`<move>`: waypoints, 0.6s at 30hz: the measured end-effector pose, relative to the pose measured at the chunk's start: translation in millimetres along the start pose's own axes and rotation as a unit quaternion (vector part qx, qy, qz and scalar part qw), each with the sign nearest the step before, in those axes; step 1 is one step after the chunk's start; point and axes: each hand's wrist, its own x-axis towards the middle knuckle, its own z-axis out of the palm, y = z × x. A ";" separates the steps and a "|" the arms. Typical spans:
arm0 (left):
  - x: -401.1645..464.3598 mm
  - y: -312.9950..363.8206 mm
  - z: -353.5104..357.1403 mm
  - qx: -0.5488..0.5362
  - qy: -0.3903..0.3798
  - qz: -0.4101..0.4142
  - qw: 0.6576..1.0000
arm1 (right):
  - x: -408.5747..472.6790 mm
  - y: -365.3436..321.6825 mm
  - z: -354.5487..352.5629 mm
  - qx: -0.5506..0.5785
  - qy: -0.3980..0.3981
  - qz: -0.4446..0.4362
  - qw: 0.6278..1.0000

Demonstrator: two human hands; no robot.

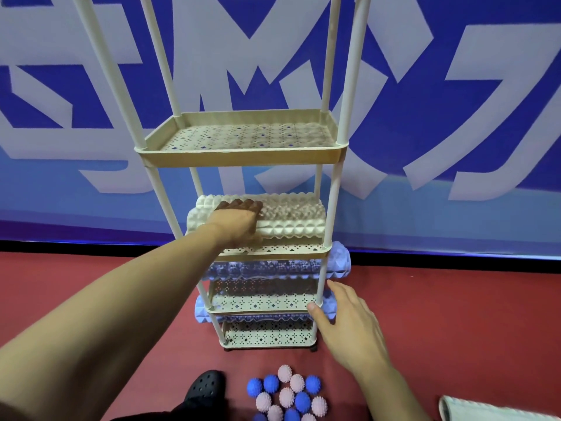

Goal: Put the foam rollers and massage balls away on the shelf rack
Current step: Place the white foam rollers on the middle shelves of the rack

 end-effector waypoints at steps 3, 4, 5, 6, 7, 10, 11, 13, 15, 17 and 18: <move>-1.3 -7.5 6.3 0.002 -0.012 -0.014 1.000 | 1.5 0.0 4.1 -0.001 -0.009 0.001 1.000; -2.3 -8.9 9.1 -0.003 -0.016 -0.013 1.000 | 2.2 -0.3 5.5 -0.002 -0.012 0.001 1.000; -3.3 -9.8 12.4 -0.007 -0.021 -0.011 1.000 | 2.8 -0.8 6.8 -0.002 -0.014 0.001 1.000; -4.6 -10.1 15.5 -0.007 -0.024 -0.009 1.000 | 3.0 -1.1 7.9 -0.003 -0.016 0.002 1.000; -5.5 -10.5 19.0 -0.007 -0.026 -0.006 1.000 | 3.1 -1.7 8.6 -0.004 -0.018 0.003 1.000; -8.6 -9.7 28.0 0.004 -0.009 -0.005 1.000 | 3.0 -2.2 10.1 -0.006 -0.025 0.004 1.000; -10.0 -8.8 30.3 0.007 0.004 -0.005 1.000 | 3.0 -1.7 10.6 -0.008 -0.026 0.003 1.000; -15.8 -5.4 33.0 0.007 0.031 -0.005 0.999 | 3.5 -0.2 11.3 -0.015 -0.029 0.003 0.999; -26.7 -0.4 36.1 0.000 0.068 0.001 0.998 | 4.0 1.0 11.2 -0.021 -0.029 0.002 0.999; -41.1 6.6 39.5 -0.007 0.127 0.008 0.992 | 3.8 1.2 10.4 -0.026 -0.026 0.002 0.999; -49.1 11.2 41.3 -0.014 0.159 0.009 0.987 | 3.1 1.3 10.3 -0.030 -0.025 0.001 0.999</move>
